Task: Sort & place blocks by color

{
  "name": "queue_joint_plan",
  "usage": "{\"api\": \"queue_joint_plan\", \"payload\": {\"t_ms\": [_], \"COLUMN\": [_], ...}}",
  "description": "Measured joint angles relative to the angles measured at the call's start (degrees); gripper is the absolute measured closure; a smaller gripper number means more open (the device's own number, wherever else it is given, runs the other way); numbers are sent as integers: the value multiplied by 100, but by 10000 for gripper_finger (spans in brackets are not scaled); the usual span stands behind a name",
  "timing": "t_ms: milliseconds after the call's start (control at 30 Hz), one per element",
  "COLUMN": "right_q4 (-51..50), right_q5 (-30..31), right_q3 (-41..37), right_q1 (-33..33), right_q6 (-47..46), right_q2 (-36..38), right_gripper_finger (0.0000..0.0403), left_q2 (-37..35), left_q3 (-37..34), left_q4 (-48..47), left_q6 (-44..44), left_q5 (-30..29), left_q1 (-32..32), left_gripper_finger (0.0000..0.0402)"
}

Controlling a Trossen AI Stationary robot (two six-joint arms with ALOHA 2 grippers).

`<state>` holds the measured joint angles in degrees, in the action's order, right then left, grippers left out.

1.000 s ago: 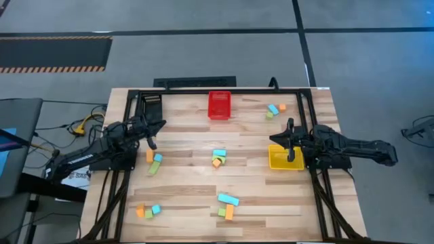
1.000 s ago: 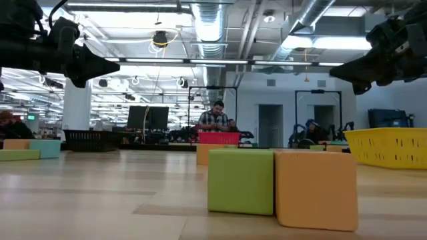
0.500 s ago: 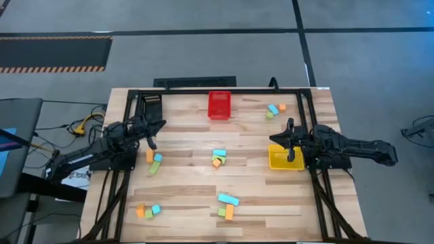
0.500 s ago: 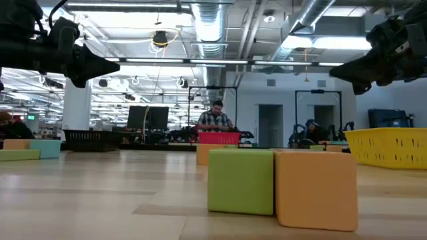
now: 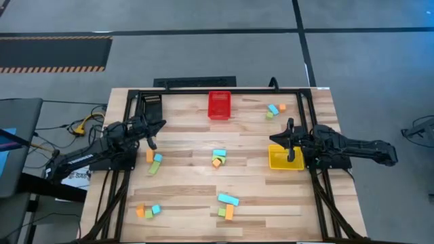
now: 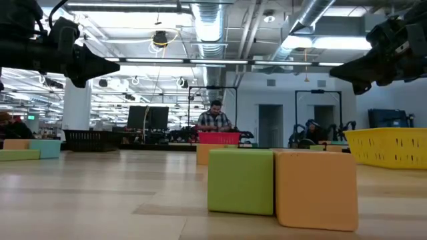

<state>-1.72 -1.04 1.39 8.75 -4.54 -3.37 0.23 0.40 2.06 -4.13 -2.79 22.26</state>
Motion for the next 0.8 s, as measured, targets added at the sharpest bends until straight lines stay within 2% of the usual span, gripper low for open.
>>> {"api": "queue_joint_plan", "payload": {"t_ms": [333, 533, 800], "right_q4": [4, 93, 928], "right_q5": [1, 278, 360], "right_q3": [1, -3, -14], "right_q1": [0, 2, 6], "right_q6": [2, 7, 203], "right_q2": [0, 2, 3], "right_gripper_finger": [353, 353, 353], "left_q2": [1, 1, 0], "left_q3": [2, 0, 0], "left_q4": [1, 27, 35], "left_q6": [0, -31, -996], "left_q5": [-17, -53, -100], "left_q1": [1, 2, 2], "left_gripper_finger": [401, 401, 401]}}
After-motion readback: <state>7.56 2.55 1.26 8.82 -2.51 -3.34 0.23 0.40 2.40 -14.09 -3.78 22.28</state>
